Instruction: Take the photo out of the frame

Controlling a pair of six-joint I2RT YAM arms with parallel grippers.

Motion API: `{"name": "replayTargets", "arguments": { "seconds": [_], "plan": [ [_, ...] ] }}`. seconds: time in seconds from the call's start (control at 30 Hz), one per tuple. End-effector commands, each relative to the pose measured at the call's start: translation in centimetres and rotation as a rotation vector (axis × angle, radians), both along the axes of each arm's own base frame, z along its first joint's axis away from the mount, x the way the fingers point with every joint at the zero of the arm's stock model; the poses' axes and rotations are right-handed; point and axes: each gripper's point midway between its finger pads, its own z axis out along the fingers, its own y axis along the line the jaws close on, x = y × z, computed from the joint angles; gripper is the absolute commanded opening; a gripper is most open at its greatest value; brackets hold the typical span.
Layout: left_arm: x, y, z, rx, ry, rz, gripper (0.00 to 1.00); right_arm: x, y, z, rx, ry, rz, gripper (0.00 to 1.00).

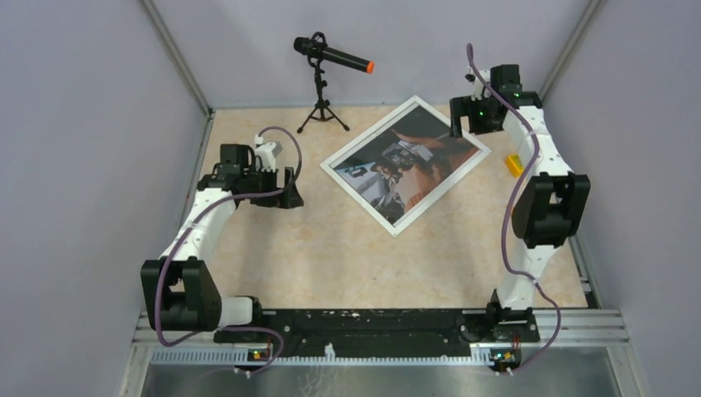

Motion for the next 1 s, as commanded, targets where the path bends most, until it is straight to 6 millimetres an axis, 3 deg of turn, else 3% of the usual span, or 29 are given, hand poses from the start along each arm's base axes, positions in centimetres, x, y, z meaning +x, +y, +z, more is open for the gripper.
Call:
{"name": "replayTargets", "arguments": {
  "seconds": [0.0, 0.1, 0.17, 0.2, 0.23, 0.4, 0.73, 0.97],
  "plan": [
    [2.1, -0.6, 1.3, -0.008, -0.036, -0.011, 0.98, 5.0, 1.9, 1.3, -0.022, -0.123, 0.306, 0.99],
    [2.6, -0.7, 1.2, -0.008, -0.028, -0.015, 0.98, 8.2, 1.6, -0.2, -0.015, -0.112, 0.302, 0.99],
    [2.9, -0.6, 1.3, -0.004, -0.037, -0.014, 0.99, 10.7, 1.1, -0.1, -0.023, -0.146, 0.291, 0.99],
    [3.0, -0.6, 1.4, -0.001, -0.047, -0.017, 0.98, 11.7, 0.8, -1.4, -0.021, -0.136, 0.284, 0.99],
    [3.1, -0.6, 1.4, 0.002, -0.052, -0.018, 0.98, 12.4, 0.7, -1.1, -0.026, -0.156, 0.276, 0.99],
    [3.7, 0.0, 1.1, 0.031, -0.048, -0.003, 0.98, 15.2, -1.8, -4.2, -0.015, -0.175, 0.219, 0.99],
    [4.5, 1.0, -0.4, 0.086, -0.004, 0.028, 0.98, 14.8, -1.9, -11.1, 0.024, -0.064, 0.231, 0.99],
    [6.3, 1.6, -0.5, 0.087, 0.029, 0.075, 0.99, 11.1, -0.6, -12.8, 0.091, 0.061, 0.298, 0.99]
  ]
}}
